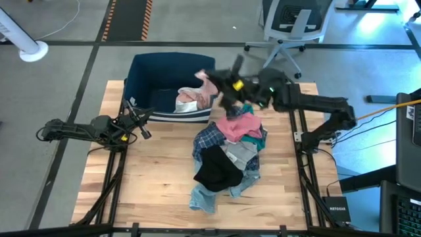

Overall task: Sort clothes
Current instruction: Put the pink sock into the blue laundry bin, then put the pink underwear into the blue laundry bin

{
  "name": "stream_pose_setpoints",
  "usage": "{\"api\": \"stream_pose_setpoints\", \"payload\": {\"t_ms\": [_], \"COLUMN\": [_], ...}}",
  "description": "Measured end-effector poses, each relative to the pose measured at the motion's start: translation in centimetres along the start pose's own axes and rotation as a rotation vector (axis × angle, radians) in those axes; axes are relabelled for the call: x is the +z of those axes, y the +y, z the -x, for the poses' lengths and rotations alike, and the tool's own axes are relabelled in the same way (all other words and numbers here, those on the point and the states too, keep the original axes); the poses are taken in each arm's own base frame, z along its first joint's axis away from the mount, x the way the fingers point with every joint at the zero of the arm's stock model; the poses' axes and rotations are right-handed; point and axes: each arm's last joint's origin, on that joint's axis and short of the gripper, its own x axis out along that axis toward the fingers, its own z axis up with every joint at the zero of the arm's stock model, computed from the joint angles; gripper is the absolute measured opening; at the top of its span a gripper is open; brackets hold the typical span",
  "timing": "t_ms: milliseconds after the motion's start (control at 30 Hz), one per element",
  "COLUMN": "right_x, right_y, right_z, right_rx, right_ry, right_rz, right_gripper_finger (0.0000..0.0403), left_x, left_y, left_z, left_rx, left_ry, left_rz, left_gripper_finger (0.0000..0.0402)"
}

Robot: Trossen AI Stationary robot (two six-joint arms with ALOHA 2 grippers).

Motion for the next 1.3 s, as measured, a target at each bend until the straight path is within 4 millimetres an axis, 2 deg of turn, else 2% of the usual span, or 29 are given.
{"api": "stream_pose_setpoints", "payload": {"t_ms": [100,267,433,600,833,967,1133,1300], "right_x": [-1.2,-3.8,-7.0,-10.0,-12.0,-12.3,-12.4,-11.9], "right_y": [-1.0,-1.0,0.7,3.3,7.6,9.2,9.7,8.3], "right_z": [-2.5,-6.5,-10.1,-12.2,-14.0,-14.2,-13.6,-12.3], "right_rx": [-0.028,-0.037,-0.028,0.026,0.16,0.242,0.345,0.464], "right_ry": [0.003,0.032,0.076,0.141,0.213,0.235,0.251,0.3], "right_rz": [-0.037,-0.079,-0.099,-0.15,-0.203,-0.212,-0.274,-0.268], "right_gripper_finger": [0.0015,0.0023,0.0025,0.0027,0.0037,0.0068,0.0139,0.0196], "left_x": [0.0,0.0,0.0,0.0,0.0,0.0,0.0,0.0], "left_y": [0.0,0.0,0.0,0.0,0.0,0.0,0.0,0.0], "left_z": [0.0,0.0,0.0,0.0,0.0,0.0,0.0,0.0], "left_rx": [0.0,0.0,0.0,0.0,0.0,0.0,0.0,0.0], "left_ry": [0.0,0.0,0.0,0.0,0.0,0.0,0.0,0.0], "left_rz": [0.0,0.001,0.0,0.0,0.0,0.0,0.0,0.0], "left_gripper_finger": [0.0001,0.0001,0.0001,0.0001,0.0001,0.0001,0.0001,0.0001]}}
